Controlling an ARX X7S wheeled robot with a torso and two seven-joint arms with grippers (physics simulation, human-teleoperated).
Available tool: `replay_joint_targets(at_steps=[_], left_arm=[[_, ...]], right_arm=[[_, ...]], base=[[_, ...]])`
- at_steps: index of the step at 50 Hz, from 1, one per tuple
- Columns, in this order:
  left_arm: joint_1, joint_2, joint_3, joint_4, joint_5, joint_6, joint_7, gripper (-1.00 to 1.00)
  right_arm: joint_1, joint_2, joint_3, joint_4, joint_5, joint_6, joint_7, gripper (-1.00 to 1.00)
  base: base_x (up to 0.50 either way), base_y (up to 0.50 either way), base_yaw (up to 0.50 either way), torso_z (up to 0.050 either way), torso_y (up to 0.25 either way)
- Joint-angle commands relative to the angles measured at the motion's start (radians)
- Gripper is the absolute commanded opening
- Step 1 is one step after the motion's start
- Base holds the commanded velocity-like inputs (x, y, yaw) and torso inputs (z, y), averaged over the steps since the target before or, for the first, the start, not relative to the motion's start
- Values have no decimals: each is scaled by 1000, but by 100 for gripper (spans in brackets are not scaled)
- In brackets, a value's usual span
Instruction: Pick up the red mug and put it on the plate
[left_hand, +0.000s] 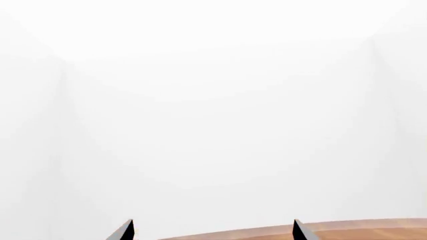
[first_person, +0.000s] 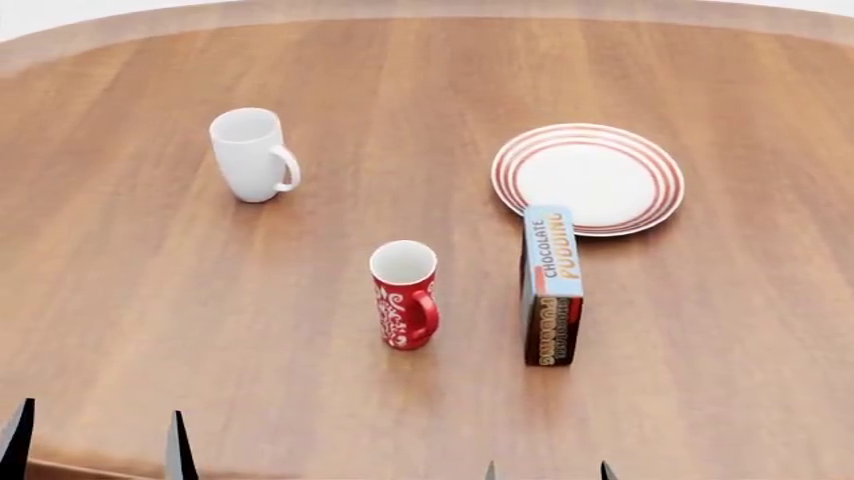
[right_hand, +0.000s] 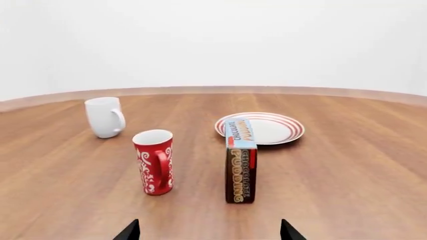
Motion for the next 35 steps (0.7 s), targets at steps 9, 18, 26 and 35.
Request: replay_joint_targets(at_steps=[9,18,26,35], left_arm=[[-2,-9,14,0,-1,-1,-14,100],[-5,-14,23,-4,-4,6,-18,100],[-5,-17,28,-3,-5,5,-23,100],[-6,-20,33,-4,-4,6,-30,100]], right_arm=[[0,11,-14,-7,6,7,13,100],[-2,17,-21,-11,9,3,14,100],[0,17,-21,-3,21,-10,14,100],[1,23,-29,-2,24,-14,13,100]], base=[[0,160,0,0,0],[0,86,0,0,0],[0,54,0,0,0],[0,0,0,0,0]])
